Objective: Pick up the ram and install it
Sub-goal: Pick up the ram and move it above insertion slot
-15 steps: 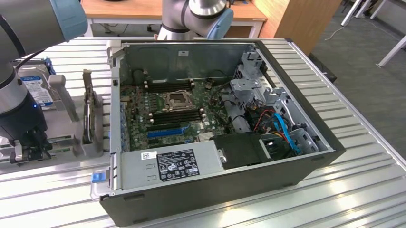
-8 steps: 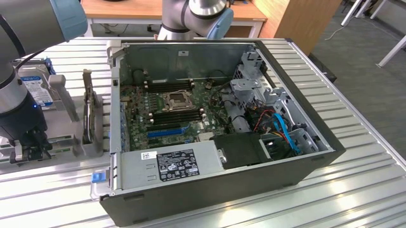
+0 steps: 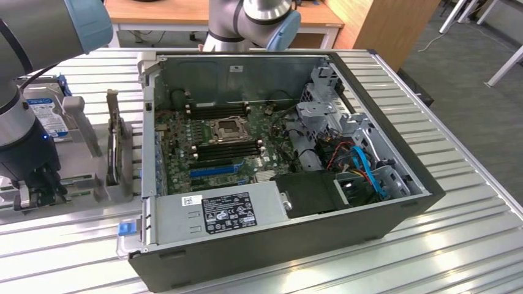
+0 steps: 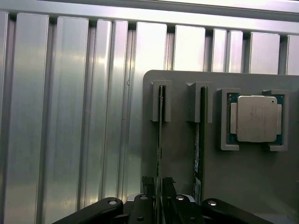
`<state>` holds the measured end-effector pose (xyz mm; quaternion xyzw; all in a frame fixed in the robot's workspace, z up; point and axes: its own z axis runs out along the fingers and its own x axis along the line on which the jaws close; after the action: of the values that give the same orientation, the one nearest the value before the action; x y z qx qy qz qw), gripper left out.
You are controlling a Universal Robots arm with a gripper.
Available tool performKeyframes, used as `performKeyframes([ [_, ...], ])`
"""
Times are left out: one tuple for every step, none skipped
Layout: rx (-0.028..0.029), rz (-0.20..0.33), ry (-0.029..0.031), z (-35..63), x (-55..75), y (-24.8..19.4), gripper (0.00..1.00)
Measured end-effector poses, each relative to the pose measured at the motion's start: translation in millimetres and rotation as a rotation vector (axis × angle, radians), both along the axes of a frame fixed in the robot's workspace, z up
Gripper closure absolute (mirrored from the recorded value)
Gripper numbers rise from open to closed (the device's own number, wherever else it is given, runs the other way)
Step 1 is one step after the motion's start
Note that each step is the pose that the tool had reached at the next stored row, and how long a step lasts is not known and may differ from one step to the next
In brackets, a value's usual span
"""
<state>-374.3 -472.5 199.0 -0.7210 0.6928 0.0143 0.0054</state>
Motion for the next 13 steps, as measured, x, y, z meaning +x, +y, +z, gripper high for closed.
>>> performKeyframes([
  [0.0,0.0,-0.0001,0.0,0.0,0.0,0.79],
  [0.0,0.0,-0.0001,0.0,0.0,0.0,0.79],
  [0.0,0.0,-0.0001,0.0,0.0,0.0,0.79],
  [0.0,0.0,0.0,0.0,0.0,0.0,0.79],
  [0.0,0.0,0.0,0.0,0.0,0.0,0.79],
  [0.0,0.0,0.0,0.0,0.0,0.0,0.79],
  [0.0,0.0,0.0,0.0,0.0,0.0,0.79],
  [0.0,0.0,0.0,0.0,0.0,0.0,0.79],
  [0.0,0.0,0.0,0.0,0.0,0.0,0.79],
  [0.0,0.0,0.0,0.0,0.0,0.0,0.79],
  [0.0002,0.0,-0.0002,0.1,0.0,0.0,0.79],
  [0.0002,0.0,-0.0002,0.4,0.1,0.0,0.79],
  [0.0002,0.0,-0.0002,0.8,0.1,0.0,0.79],
])
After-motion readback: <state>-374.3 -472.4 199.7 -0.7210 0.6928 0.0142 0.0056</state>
